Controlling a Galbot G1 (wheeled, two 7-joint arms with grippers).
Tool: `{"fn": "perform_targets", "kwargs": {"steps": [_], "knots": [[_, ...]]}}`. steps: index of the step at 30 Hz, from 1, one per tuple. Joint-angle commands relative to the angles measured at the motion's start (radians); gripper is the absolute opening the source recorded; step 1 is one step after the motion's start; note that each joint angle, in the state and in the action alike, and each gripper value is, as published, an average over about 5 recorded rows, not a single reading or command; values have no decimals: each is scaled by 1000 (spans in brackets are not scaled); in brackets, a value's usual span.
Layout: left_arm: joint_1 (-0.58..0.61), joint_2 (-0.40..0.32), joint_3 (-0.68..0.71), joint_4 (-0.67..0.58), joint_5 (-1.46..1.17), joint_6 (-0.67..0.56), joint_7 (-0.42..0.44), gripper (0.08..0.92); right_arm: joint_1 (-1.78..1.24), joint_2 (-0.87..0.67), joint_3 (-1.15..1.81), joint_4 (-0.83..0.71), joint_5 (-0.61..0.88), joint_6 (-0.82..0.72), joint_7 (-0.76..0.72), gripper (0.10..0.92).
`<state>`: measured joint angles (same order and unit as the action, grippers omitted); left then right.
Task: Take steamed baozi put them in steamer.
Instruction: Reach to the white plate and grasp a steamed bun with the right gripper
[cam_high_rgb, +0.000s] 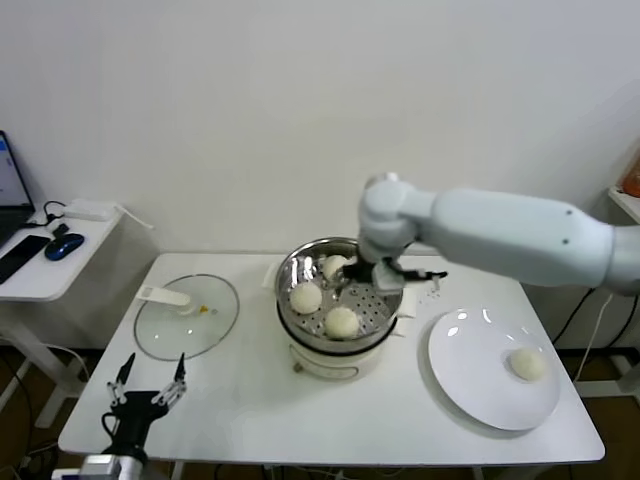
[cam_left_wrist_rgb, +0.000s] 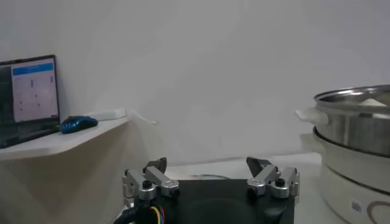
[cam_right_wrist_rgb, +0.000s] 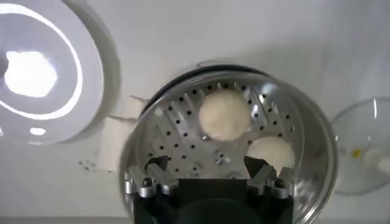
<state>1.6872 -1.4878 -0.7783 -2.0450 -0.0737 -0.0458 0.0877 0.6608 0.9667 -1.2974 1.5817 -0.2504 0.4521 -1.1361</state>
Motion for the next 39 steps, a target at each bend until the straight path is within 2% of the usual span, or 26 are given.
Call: {"fn": "perform_targets", "kwargs": {"steps": [1,5,10,14,21,27,32,39], "knots": [[-7,4,6,-10,-2,1,0,823,224,-217,-239,-58,588,-403,30,823],[-7,4,15,-15,-4,-5,3,823,203,-320,-261,-111,704,-521,67,823],[-10,-1,25,-13,-17,-24,19,823,108,-443,-207,-183,697,-565,103,823],[-13,-4,26,-21,-20,-26,38,823,-41,-531,-106,-217,615,-577,96,823],[-25,-9,23,-48,-24,-23,63,823,-416,-633,217,-271,335,-523,51,823],[-13,-10,27,-49,-16,-28,68,823,-536,-655,304,-314,254,-494,41,823],[-6,-14,25,-45,-12,-30,66,823,-567,-616,337,-370,102,-403,38,823],[3,-17,11,-44,-6,-27,59,823,-609,-538,363,-419,62,-398,49,823]]}}
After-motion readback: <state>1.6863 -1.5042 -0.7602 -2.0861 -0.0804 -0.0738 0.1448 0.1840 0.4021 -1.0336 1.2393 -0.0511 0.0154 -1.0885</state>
